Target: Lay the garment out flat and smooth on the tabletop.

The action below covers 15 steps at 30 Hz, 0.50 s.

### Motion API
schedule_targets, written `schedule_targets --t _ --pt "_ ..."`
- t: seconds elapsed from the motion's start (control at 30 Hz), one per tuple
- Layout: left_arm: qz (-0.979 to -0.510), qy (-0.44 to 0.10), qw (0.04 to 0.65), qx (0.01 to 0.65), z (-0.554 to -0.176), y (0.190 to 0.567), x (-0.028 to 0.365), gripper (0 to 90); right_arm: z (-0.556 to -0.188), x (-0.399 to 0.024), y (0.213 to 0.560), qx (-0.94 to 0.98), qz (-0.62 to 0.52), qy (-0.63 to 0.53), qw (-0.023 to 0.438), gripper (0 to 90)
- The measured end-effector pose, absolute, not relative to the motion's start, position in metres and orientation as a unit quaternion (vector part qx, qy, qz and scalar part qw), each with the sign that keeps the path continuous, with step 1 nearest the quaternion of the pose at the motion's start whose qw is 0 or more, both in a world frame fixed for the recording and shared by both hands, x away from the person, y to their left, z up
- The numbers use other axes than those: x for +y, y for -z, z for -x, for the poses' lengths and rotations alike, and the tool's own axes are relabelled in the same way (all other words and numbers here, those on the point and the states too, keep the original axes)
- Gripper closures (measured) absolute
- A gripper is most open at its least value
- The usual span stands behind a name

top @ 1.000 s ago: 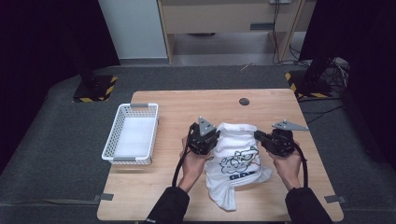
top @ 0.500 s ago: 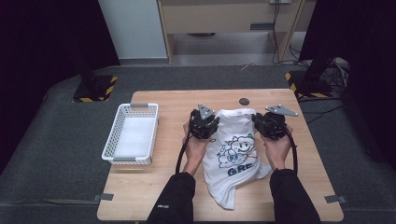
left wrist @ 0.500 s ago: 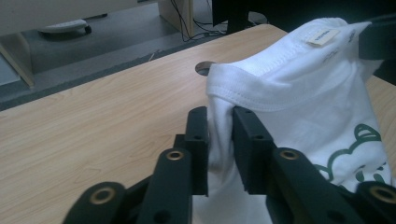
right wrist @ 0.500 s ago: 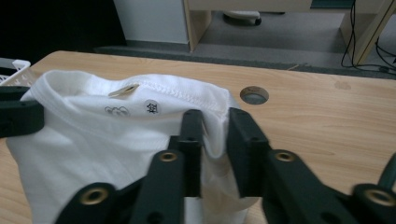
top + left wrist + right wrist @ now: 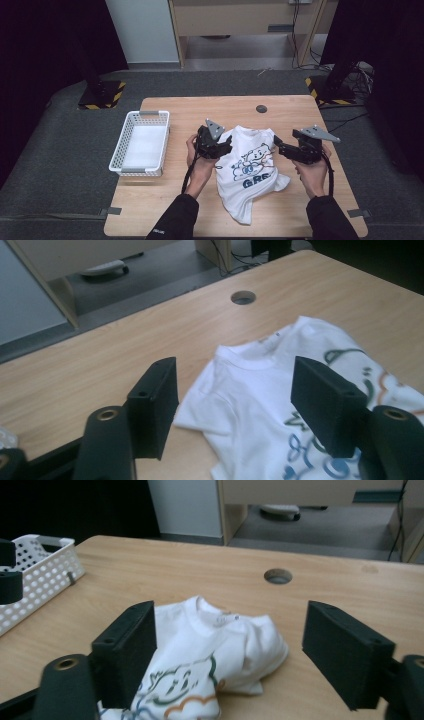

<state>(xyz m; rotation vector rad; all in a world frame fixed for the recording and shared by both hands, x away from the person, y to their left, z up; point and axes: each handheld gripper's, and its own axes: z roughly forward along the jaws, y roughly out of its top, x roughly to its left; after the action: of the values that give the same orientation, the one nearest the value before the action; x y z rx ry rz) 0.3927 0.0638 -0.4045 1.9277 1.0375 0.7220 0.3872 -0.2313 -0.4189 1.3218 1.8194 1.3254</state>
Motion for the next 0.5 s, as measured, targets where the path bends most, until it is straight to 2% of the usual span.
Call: schedule_targets --t 0.03,0.07,0.13,0.33,0.5 --pt "-0.764 -0.286 0.406 0.411 -0.393 0.404 0.064 31.9 -0.387 -0.231 0.419 0.673 -0.489 -0.49 0.263 20.0" --pt "-0.769 -0.278 0.406 0.409 -0.382 0.407 0.064 30.9 -0.381 -0.237 0.422 0.674 -0.493 -0.489 0.252 13.7" --pt "-0.773 -0.263 0.407 0.41 -0.372 0.411 0.065 28.3 -0.374 -0.242 0.426 0.676 -0.5 -0.489 0.232 9.5" --pt "-0.779 -0.221 0.405 0.424 -0.344 0.431 0.075 20.2 -0.356 -0.251 0.442 0.704 -0.5 -0.455 0.219 2.6" --pt "-0.784 -0.199 0.388 0.442 -0.329 0.453 0.085 17.5 -0.345 -0.257 0.461 0.723 -0.5 -0.422 0.222 4.9"
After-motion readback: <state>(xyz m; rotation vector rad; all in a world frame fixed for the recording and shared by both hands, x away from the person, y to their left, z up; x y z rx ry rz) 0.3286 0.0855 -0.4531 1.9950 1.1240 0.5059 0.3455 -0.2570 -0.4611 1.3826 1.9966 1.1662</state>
